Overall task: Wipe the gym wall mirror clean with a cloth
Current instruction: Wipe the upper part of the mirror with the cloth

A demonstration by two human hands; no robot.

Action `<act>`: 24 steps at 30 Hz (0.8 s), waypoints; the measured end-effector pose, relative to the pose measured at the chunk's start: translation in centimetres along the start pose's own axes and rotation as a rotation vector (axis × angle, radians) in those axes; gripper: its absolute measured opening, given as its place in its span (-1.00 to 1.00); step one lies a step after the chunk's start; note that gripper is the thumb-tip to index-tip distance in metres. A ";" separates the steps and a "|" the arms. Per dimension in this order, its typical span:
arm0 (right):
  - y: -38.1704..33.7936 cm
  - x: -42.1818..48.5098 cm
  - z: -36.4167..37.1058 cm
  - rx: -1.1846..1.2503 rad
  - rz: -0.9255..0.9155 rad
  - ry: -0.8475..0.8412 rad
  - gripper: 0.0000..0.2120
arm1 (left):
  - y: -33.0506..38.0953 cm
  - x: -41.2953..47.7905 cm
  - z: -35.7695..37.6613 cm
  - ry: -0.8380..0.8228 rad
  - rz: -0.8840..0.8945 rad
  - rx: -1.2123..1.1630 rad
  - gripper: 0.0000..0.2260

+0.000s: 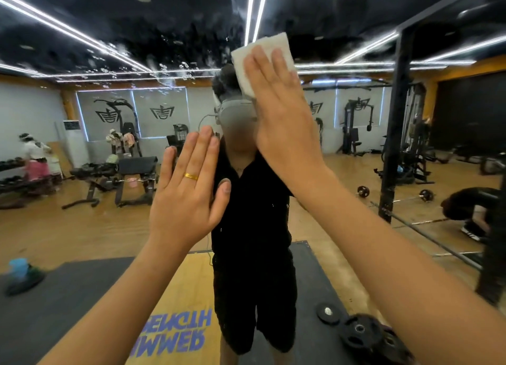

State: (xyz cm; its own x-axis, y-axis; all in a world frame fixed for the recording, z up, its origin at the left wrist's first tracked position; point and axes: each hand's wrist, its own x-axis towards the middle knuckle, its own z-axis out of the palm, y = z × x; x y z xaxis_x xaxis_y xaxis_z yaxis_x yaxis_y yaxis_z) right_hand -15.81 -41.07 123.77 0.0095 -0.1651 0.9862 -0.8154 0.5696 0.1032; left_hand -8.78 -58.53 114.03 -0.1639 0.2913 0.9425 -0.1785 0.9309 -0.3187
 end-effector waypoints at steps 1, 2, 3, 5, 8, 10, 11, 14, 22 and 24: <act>1.2 -0.2 -0.7 -0.015 0.009 -0.012 -0.37 | 0.1 0.0 0.0 -0.003 0.003 -0.003 -0.40; 2.2 -0.4 -1.6 -0.015 0.052 -0.010 -0.39 | 0.1 0.0 0.0 -0.006 0.002 -0.006 -0.40; 3.2 -0.6 -2.5 0.000 0.117 0.007 -0.41 | 0.1 0.0 0.1 -0.011 0.001 -0.009 -0.41; 5.2 -0.7 -4.4 0.031 0.267 0.065 -0.39 | 0.2 0.0 0.1 -0.020 -0.002 -0.013 -0.42; 7.9 -1.4 -6.1 0.059 0.418 0.149 -0.41 | 0.1 -0.1 0.1 -0.024 -0.002 -0.020 -0.42; 8.2 -3.0 -6.4 0.082 0.486 0.179 -0.43 | 0.2 -0.1 0.2 -0.017 -0.004 -0.016 -0.41; 8.0 -3.8 -6.3 0.080 0.527 0.192 -0.43 | 0.2 -0.1 0.3 -0.011 -0.006 -0.011 -0.41; 7.4 -5.4 -5.9 0.038 0.574 0.246 -0.44 | 0.4 -0.1 0.4 -0.010 -0.010 0.000 -0.41; 5.6 -1.5 -4.7 0.026 0.557 0.256 -0.45 | 0.4 -0.1 0.3 -0.019 -0.002 0.012 -0.42; 3.9 0.0 -3.4 0.036 0.470 0.257 -0.41 | 0.4 0.0 0.4 -0.022 -0.001 0.020 -0.42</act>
State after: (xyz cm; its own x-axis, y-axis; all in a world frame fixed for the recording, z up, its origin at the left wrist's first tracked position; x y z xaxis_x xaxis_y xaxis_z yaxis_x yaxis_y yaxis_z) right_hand -17.06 -36.10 124.61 -0.2238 0.3066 0.9251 -0.7849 0.5061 -0.3576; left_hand -9.20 -58.21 113.87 -0.1852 0.2856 0.9403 -0.1981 0.9263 -0.3204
